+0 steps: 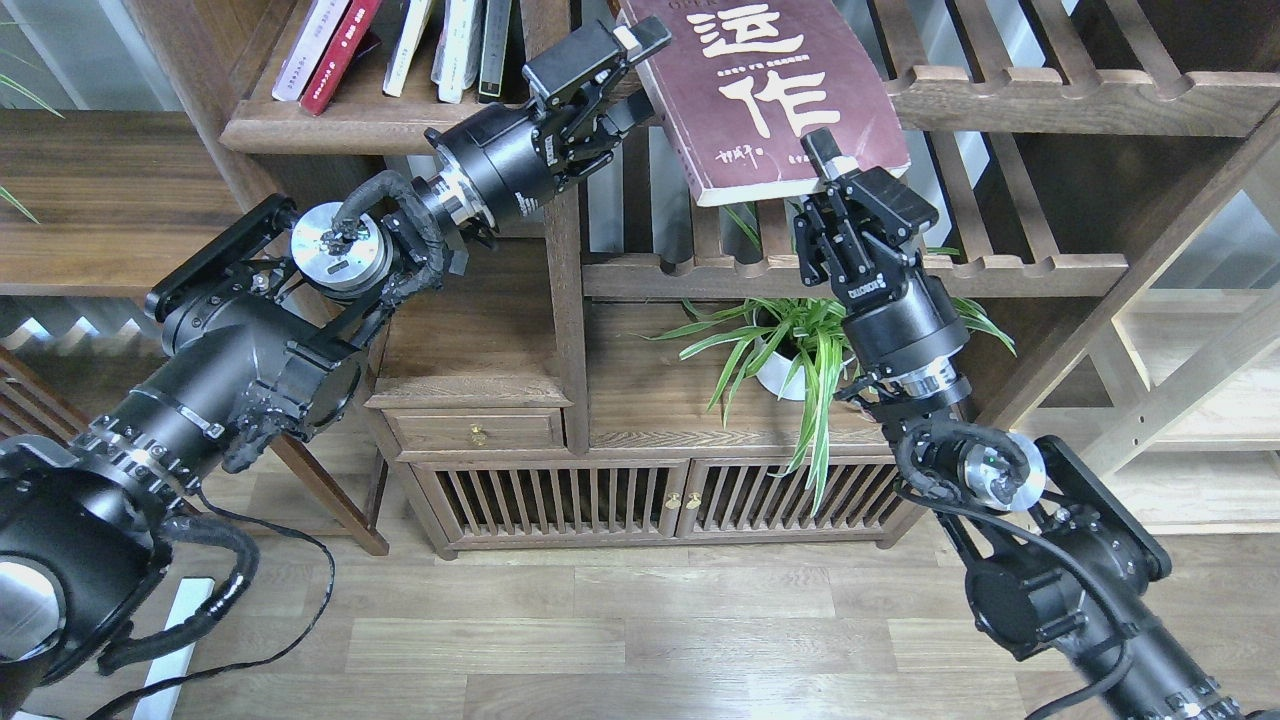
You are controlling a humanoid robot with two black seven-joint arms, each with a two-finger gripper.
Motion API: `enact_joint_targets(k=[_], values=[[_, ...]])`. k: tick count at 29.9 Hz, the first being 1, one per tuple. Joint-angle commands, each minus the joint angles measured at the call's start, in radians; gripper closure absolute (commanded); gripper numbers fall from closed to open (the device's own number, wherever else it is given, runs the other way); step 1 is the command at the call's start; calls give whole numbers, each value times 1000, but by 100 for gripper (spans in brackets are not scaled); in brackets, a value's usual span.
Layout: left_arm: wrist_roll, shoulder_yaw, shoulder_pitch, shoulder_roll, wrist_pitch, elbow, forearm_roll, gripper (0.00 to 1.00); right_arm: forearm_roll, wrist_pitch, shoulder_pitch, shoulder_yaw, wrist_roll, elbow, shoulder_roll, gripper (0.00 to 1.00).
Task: Organize books on shelf
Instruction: 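Grip the dark red book with both grippers and tilt it outward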
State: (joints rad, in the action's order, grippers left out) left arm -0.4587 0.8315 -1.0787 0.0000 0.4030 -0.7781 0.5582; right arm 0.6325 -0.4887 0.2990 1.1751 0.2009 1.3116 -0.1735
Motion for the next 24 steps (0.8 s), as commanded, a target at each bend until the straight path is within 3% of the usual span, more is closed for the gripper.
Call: enact_joint_targets(k=[1, 13, 24], values=[[3, -9, -1, 0, 2, -7, -1, 9, -10, 0, 3, 0, 0, 0, 8, 97], [17, -41, -7, 0, 11, -15, -3, 9, -14, 0, 5, -17, 0, 0, 25, 97], [18, -49, -10, 0, 14, -26, -4, 34, -47, 0, 5, -20, 0, 0, 52, 97]])
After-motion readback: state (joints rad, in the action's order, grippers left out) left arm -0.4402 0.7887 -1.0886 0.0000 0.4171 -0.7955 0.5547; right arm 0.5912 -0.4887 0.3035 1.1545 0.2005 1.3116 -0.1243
